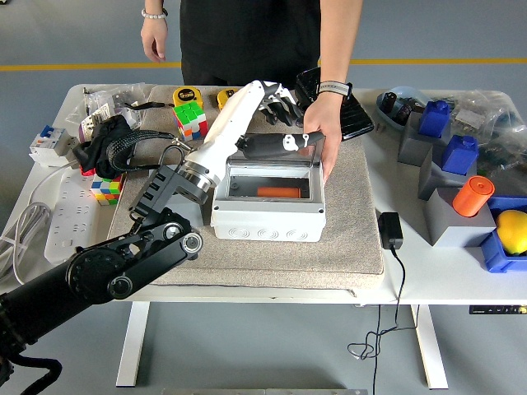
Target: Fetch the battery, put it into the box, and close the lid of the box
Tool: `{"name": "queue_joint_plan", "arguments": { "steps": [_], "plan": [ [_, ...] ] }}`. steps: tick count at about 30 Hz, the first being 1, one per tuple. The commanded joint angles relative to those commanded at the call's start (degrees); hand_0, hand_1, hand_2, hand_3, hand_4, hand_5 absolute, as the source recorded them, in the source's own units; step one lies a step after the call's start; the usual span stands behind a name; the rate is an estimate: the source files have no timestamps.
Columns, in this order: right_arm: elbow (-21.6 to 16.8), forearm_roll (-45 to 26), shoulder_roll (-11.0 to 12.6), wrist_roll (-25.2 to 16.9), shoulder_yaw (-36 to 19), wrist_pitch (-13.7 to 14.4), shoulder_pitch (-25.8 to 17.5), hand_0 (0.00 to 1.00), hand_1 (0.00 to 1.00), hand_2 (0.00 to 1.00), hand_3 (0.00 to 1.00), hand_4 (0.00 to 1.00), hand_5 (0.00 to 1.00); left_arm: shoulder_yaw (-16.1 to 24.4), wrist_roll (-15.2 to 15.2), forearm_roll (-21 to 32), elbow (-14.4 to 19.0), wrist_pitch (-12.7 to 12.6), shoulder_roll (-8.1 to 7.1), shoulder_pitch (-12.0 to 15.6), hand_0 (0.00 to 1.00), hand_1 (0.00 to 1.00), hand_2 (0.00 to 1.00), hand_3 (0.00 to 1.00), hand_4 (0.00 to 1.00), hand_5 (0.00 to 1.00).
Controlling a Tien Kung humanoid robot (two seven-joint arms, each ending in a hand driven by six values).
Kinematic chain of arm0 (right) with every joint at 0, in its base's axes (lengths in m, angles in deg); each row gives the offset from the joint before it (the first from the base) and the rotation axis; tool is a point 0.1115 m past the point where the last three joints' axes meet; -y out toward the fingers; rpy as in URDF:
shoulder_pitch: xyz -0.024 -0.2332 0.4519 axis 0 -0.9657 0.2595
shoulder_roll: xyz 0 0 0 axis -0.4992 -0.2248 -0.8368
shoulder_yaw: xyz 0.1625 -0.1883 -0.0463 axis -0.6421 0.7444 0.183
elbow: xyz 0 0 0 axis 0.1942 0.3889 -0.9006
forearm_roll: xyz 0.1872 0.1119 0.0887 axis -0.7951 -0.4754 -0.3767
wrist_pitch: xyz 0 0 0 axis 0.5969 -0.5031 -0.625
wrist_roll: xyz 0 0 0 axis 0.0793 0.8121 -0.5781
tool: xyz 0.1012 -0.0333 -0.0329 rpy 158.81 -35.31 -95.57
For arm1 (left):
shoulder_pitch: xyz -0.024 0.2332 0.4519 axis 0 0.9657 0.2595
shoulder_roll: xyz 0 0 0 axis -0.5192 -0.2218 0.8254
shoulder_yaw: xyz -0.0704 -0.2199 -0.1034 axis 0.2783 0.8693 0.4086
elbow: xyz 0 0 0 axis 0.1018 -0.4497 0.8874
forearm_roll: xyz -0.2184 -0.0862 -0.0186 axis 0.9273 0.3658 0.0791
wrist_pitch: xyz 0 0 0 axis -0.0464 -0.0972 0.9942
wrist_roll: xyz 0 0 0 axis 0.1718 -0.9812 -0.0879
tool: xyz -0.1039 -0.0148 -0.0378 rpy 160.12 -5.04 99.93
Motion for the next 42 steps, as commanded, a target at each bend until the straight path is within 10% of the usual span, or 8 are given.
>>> {"name": "queue_joint_plan", "arguments": {
  "steps": [9, 15, 16, 19, 21, 22, 33, 42],
  "plan": [
    [-0.1, -0.1, 0.1, -0.1, -0.1, 0.1, 0.0, 0.603, 0.624, 0.640, 0.558, 0.955, 0.511, 0.7, -8.1, -6.8, -1.9, 6.3, -2.91, -1.4, 0.811, 0.796, 0.745, 0.721, 0.998, 0.468],
    [0.0, -0.1, 0.0, -0.1, -0.2, 0.1, 0.0, 0.603, 0.623, 0.640, 0.558, 0.954, 0.511, -0.6, -14.9, -9.7, -0.4, 11.9, -4.66, -1.5, 0.773, 0.769, 0.723, 0.703, 0.998, 0.525],
    [0.0, 0.0, 0.0, -0.1, -0.3, 0.1, 0.0, 0.602, 0.623, 0.640, 0.558, 0.954, 0.511, -0.8, -15.9, -9.9, 0.0, 12.9, -4.94, -1.5, 0.576, 0.667, 0.662, 0.641, 0.998, 0.546],
    [-0.1, 0.0, 0.0, -0.1, -0.4, 0.1, 0.0, 0.602, 0.623, 0.640, 0.558, 0.954, 0.511, -1.3, -17.5, -10.2, 1.5, 14.7, -5.74, -1.0, 0.576, 0.667, 0.662, 0.641, 0.998, 0.546],
    [-0.1, 0.0, 0.0, -0.1, -0.5, 0.1, 0.0, 0.602, 0.623, 0.640, 0.558, 0.954, 0.511, -1.4, -18.2, -10.2, 2.8, 15.4, -6.21, -0.6, 0.576, 0.667, 0.662, 0.641, 0.998, 0.546],
    [-0.1, 0.0, 0.1, -0.1, -0.5, 0.1, 0.0, 0.603, 0.623, 0.639, 0.558, 0.954, 0.511, -1.4, -18.5, -10.1, 3.8, 15.8, -6.54, -0.2, 0.421, 0.559, 0.576, 0.600, 0.998, 0.567],
    [-0.1, 0.1, 0.0, -0.1, -0.4, 0.1, -0.1, 0.603, 0.623, 0.640, 0.558, 0.954, 0.511, -2.1, -21.7, -9.6, 11.9, 18.5, -8.98, 3.6, 0.378, 0.519, 0.556, 0.596, 0.998, 0.581],
    [-0.1, 0.1, 0.0, -0.1, -0.1, 0.1, 0.0, 0.603, 0.624, 0.640, 0.558, 0.954, 0.511, -4.1, -20.5, -7.9, 10.4, 17.8, -8.84, 5.9, 0.361, 0.497, 0.550, 0.590, 0.998, 0.580]
  ]
}}
